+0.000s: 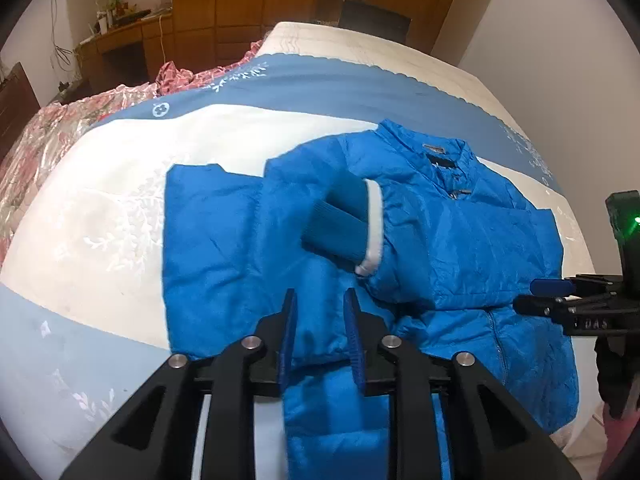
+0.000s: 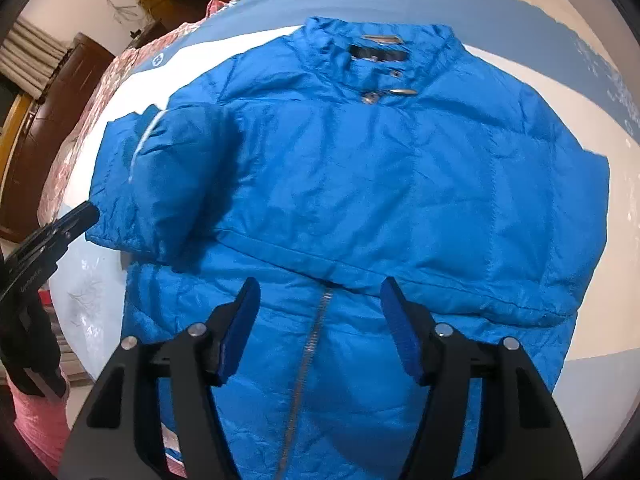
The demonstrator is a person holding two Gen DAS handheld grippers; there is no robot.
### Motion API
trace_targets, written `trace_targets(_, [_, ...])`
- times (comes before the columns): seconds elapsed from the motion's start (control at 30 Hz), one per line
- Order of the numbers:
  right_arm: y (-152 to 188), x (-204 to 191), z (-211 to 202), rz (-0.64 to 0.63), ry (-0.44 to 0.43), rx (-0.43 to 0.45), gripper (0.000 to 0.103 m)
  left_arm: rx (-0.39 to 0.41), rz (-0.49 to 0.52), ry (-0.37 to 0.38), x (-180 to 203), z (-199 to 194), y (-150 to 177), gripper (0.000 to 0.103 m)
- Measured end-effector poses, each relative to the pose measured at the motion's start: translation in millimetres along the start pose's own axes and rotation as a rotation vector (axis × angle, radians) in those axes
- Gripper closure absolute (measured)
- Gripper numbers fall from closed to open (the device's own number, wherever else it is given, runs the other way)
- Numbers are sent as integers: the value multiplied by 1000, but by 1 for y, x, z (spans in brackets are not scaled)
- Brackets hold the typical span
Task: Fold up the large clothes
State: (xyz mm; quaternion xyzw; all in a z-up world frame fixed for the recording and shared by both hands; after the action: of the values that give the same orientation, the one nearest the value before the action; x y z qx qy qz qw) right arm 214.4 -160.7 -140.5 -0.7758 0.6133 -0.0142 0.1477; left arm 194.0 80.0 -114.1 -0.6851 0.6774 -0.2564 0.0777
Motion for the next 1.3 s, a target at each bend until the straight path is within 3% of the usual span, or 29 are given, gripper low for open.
trace_targets(0.37, [-26, -74, 22, -106, 10, -12, 24, 3, 21, -32, -35, 6, -12, 77])
trace_targets(0.7, [-57, -110, 46, -139, 45, -32, 20, -7, -3, -28, -62, 16, -12, 74])
trace_targets(0.73, [-61, -111, 50, -139, 40, -31, 22, -8, -6, -30, -64, 17, -12, 74])
trace_targets(0.83, [-68, -106, 60, -107, -2, -47, 59, -13, -14, -26, -68, 19, -13, 74])
trace_targets(1.0, [-68, -86, 52, -62, -36, 1, 81, -13, -11, -25, -67, 19, -14, 73])
trace_targets(1.17, [-55, -48, 18, 10, -38, 68, 85, -2, 19, -2, -52, 13, -15, 73])
trace_targets(1.3, [-33, -3, -10, 111, -52, 107, 85, -9, 78, 68, -24, 14, -14, 73])
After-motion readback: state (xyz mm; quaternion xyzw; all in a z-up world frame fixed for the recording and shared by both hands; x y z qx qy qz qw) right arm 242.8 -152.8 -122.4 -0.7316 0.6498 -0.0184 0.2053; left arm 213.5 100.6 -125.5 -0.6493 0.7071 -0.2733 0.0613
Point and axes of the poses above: each gripper's, at about its wrist camera, not at the fingertips, and z roughly the way its jaws point, x to its right, y to its underside, the point moved 1 cm from there along z, roughly the way its jaws point, and after that the axes turned 8 degrees about -z, right-handed, at the moved point
